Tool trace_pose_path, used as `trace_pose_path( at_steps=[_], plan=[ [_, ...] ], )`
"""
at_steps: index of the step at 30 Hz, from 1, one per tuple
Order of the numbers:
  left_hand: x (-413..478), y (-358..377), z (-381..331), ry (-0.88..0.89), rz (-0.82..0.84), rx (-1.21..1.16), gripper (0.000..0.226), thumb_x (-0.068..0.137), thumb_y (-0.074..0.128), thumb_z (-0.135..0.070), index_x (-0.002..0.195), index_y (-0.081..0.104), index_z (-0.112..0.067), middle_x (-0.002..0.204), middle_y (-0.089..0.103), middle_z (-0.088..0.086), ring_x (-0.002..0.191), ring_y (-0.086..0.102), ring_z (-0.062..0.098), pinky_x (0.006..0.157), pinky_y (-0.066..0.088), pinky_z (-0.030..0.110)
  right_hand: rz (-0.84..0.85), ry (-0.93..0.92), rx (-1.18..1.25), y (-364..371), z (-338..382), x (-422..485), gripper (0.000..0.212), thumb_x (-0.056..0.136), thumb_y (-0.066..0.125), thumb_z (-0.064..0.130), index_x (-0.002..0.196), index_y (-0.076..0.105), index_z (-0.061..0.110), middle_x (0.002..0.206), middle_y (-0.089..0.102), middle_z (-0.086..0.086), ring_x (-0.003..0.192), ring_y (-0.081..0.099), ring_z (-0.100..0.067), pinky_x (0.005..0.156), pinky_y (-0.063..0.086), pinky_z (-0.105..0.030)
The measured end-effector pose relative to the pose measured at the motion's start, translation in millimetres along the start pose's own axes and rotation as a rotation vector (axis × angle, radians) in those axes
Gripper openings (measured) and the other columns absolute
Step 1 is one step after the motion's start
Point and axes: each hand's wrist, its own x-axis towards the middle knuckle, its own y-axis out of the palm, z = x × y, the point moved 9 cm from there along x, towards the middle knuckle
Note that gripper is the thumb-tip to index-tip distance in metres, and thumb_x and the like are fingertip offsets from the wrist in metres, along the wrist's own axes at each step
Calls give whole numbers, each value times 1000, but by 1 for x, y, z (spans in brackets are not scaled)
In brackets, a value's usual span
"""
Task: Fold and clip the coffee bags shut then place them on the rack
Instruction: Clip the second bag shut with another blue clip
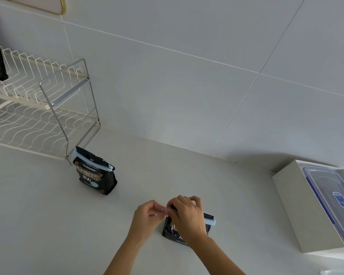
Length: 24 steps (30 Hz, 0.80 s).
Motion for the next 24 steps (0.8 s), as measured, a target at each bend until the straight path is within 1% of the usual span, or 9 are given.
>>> trace_pose_path(
  at_steps=[2,4,8,10,11,13,17,22,24],
  plan=[
    [0,0,1,-12,8,-22,10,76,74,-14,69,68,-9,68,73,5,67,67,10,65,49,18,-11,10,-19,1,-1,0,23,88,48,44,80,62,27,80,67,12,78,61,-8,98,21,-27],
    [-1,1,3,-21,16,-27,9,77,72,-13,68,69,-13,68,73,3,65,65,8,64,48,17,-30,7,-41,1,-1,0,19,86,53,43,76,62,29,75,66,13,72,61,-6,94,21,-27],
    [-4,4,8,-54,41,-133,8,78,72,-17,74,72,-10,76,77,6,79,72,15,81,53,28,14,13,-4,2,-5,1,22,87,50,47,82,62,30,81,66,13,79,60,-5,98,21,-25],
    [-7,4,9,-72,33,-184,19,74,70,-28,74,71,-9,77,77,5,82,72,14,80,52,26,33,23,54,2,-8,3,24,86,50,49,85,63,29,82,67,13,79,58,-5,97,26,-23],
    [-8,5,10,-80,21,-190,22,73,68,-31,73,70,-10,77,77,4,80,71,11,77,50,23,35,22,85,1,-8,3,23,85,51,49,86,64,29,82,67,12,78,58,-5,94,29,-22],
    [-8,6,10,-82,-19,-187,20,82,66,-26,69,66,-10,73,76,1,75,70,7,69,47,18,48,14,136,-1,-8,3,22,85,53,47,88,64,29,83,67,13,79,58,-4,90,32,-21],
    [-7,10,5,-78,-60,-179,28,83,64,-31,61,59,-14,65,72,2,69,68,8,58,45,7,35,46,256,-10,-13,1,19,85,55,44,89,65,27,84,65,14,79,56,-4,76,44,-23],
    [-2,15,2,-82,-35,-107,31,82,66,-32,64,53,-11,65,63,6,66,58,12,63,42,20,-47,105,285,-21,-22,-5,16,83,63,38,75,65,25,76,59,12,76,53,-4,60,47,-26],
    [-1,18,2,-93,-15,-105,30,81,67,-32,64,53,-11,64,63,4,62,56,9,62,43,19,-51,103,261,-21,-22,-6,17,84,63,38,74,64,24,75,58,11,75,52,-6,59,45,-25]
  ],
)
